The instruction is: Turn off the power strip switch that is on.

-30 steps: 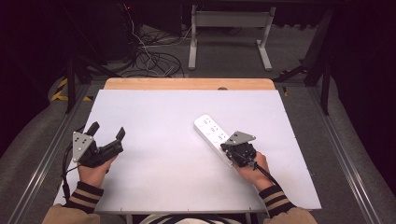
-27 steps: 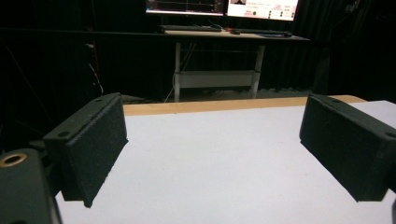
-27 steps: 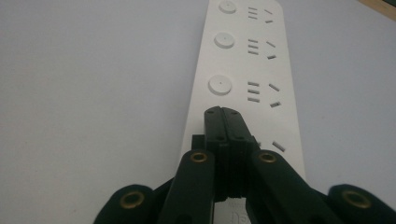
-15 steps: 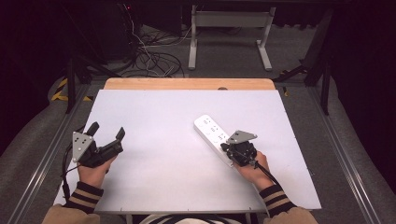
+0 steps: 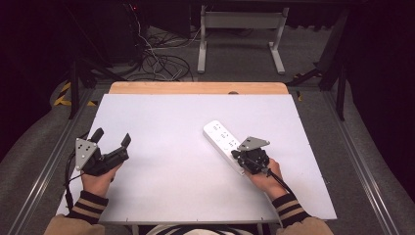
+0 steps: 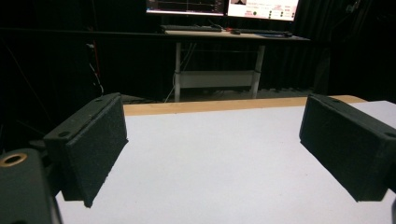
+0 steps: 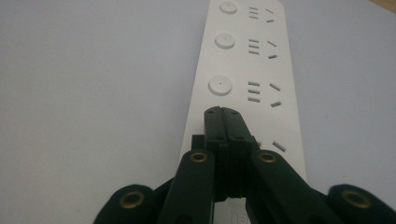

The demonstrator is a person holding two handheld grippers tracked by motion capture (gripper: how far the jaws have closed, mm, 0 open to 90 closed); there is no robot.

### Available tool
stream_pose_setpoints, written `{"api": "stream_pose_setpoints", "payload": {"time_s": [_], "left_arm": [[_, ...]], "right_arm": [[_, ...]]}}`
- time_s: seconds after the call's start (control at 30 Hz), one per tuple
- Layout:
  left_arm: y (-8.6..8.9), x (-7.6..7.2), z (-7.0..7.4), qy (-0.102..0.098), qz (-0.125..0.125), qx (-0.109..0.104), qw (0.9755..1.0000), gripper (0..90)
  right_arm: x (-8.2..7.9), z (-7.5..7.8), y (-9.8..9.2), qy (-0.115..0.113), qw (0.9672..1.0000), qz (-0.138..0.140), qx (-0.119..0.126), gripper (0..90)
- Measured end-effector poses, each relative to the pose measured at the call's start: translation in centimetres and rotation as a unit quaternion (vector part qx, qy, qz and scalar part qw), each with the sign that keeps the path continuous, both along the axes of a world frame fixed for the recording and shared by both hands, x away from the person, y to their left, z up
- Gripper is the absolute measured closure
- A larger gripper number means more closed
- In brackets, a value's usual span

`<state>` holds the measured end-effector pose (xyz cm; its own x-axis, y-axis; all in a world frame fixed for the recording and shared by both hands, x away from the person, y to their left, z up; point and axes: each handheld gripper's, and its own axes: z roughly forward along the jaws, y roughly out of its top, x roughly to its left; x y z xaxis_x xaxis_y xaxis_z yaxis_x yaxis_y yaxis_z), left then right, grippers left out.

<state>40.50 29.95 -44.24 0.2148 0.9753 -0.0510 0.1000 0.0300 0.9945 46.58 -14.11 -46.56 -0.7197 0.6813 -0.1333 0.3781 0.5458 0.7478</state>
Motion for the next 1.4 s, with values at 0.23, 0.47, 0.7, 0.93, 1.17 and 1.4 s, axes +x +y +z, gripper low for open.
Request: {"api": "stream_pose_setpoints", "payload": {"time_s": [0.23,0.47,0.7,0.93,1.17,1.4], "left_arm": [[0.0,0.0,0.0,0.000,0.001,0.000,1.0000,8.3],[0.0,0.0,0.0,-0.001,0.001,0.001,1.0000,8.4],[0.1,0.0,0.0,0.001,0.000,-0.001,1.0000,8.4],[0.1,0.0,0.0,0.000,0.001,-0.001,1.0000,8.4],[0.1,0.0,0.0,-0.002,0.001,-0.001,1.0000,8.4],[0.2,0.0,0.1,-0.004,0.003,-0.002,1.0000,8.4]], "right_arm": [[-0.1,0.0,0.1,-0.007,1.0000,0.003,-0.005,90.0],[-0.3,0.0,0.3,-0.018,0.9997,0.001,-0.017,90.0],[0.0,0.1,-0.3,-0.010,0.9999,-0.005,0.009,90.0],[0.0,0.1,-0.3,-0.012,0.9999,-0.004,0.005,90.0],[-0.2,0.6,-0.8,-0.031,0.9991,-0.004,0.030,90.0],[-1.1,2.3,-3.4,-0.088,0.9886,0.005,0.123,88.0]]}}
